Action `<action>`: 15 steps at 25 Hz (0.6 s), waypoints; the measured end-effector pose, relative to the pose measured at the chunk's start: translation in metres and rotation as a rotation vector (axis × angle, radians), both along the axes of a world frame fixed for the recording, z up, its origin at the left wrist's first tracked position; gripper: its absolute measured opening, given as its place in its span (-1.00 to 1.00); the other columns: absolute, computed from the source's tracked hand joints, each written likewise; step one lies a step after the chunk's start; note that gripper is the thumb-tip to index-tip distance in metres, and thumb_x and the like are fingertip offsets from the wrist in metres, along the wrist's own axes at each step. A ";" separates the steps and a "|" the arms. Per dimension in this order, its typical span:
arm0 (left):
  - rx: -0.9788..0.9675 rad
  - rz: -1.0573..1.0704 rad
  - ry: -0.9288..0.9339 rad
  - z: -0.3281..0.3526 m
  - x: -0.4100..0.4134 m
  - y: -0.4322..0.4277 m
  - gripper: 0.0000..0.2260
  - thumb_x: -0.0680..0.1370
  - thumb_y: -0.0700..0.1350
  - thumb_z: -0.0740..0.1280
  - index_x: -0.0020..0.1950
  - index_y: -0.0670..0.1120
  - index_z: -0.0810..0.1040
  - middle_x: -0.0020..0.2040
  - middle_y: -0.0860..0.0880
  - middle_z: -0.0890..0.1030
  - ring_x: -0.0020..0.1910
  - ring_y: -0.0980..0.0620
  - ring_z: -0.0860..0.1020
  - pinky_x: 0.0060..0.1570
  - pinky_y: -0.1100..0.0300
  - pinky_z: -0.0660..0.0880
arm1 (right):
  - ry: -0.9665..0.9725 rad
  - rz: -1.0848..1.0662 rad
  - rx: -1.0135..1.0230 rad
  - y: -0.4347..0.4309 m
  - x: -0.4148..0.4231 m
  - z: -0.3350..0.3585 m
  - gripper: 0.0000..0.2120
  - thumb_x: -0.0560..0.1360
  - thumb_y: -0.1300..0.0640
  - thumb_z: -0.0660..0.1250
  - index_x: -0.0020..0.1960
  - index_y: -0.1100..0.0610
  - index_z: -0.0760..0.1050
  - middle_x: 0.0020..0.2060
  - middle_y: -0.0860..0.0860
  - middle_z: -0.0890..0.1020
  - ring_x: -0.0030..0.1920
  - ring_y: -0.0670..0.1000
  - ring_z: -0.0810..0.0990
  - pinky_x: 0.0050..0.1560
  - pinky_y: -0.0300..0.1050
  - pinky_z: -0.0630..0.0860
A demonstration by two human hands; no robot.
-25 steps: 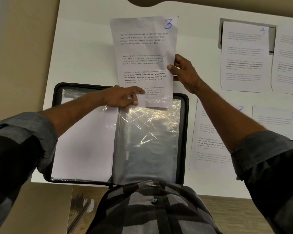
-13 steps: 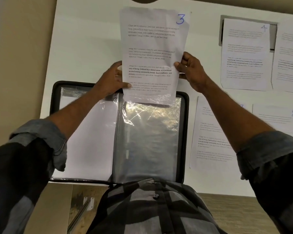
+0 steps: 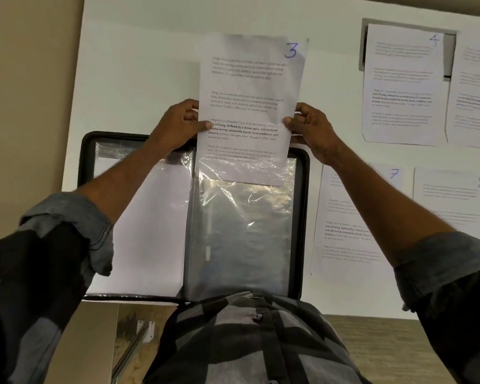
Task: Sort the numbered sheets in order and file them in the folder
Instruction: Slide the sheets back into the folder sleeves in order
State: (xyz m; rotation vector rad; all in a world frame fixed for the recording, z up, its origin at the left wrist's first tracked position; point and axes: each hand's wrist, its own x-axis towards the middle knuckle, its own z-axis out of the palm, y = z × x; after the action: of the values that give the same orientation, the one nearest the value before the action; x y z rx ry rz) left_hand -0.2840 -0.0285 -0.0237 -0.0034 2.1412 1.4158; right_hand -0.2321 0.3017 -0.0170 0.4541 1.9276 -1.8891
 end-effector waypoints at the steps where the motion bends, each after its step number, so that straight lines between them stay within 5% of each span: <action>1: -0.002 -0.015 -0.029 0.001 -0.001 -0.001 -0.58 0.52 -0.16 0.52 0.35 -0.11 0.54 0.15 -0.06 0.70 0.11 0.04 0.69 0.20 0.10 0.60 | -0.015 0.021 -0.004 0.002 0.004 -0.001 -0.65 0.63 0.24 0.33 0.39 0.26 0.43 0.17 0.14 0.69 0.14 0.10 0.70 0.04 -0.05 0.65; 7: -0.163 -0.285 -0.073 0.010 -0.001 -0.004 -0.51 0.43 -0.17 0.60 0.34 -0.05 0.60 0.20 -0.01 0.69 0.13 0.12 0.67 0.20 0.26 0.55 | -0.036 0.159 0.052 0.004 -0.002 0.006 -0.61 0.61 0.21 0.38 0.41 0.25 0.45 0.20 0.13 0.69 0.19 0.09 0.69 0.15 0.01 0.65; 10: -0.132 -0.231 -0.072 0.012 -0.002 -0.002 -0.54 0.45 -0.07 0.59 0.33 -0.03 0.60 0.17 0.06 0.70 0.12 0.16 0.67 0.10 0.33 0.54 | -0.020 0.178 0.045 0.003 -0.014 0.013 -0.60 0.60 0.21 0.39 0.40 0.24 0.45 0.19 0.14 0.69 0.18 0.11 0.69 0.11 0.01 0.66; 13: 0.038 -0.002 -0.038 0.005 -0.004 -0.001 -0.55 0.51 -0.14 0.53 0.39 -0.08 0.55 0.20 -0.02 0.69 0.14 0.08 0.68 0.18 0.14 0.61 | -0.103 0.392 0.144 0.011 -0.021 0.012 -0.62 0.57 0.21 0.43 0.37 0.21 0.50 0.20 0.09 0.69 0.18 0.08 0.69 0.19 0.05 0.64; 15: 0.044 -0.029 -0.050 -0.001 -0.001 -0.001 -0.53 0.52 -0.21 0.52 0.41 -0.10 0.52 0.23 -0.05 0.68 0.17 0.05 0.67 0.25 0.04 0.59 | -0.073 0.364 0.244 0.015 -0.034 0.015 -0.60 0.54 0.20 0.47 0.34 0.22 0.52 0.15 0.05 0.69 0.15 0.05 0.69 0.21 0.10 0.63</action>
State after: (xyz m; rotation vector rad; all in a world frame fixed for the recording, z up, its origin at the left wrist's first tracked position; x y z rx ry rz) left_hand -0.2852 -0.0295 -0.0244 0.0091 2.0618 1.4306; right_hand -0.2657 0.3165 -0.0023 0.2172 2.0388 -1.4014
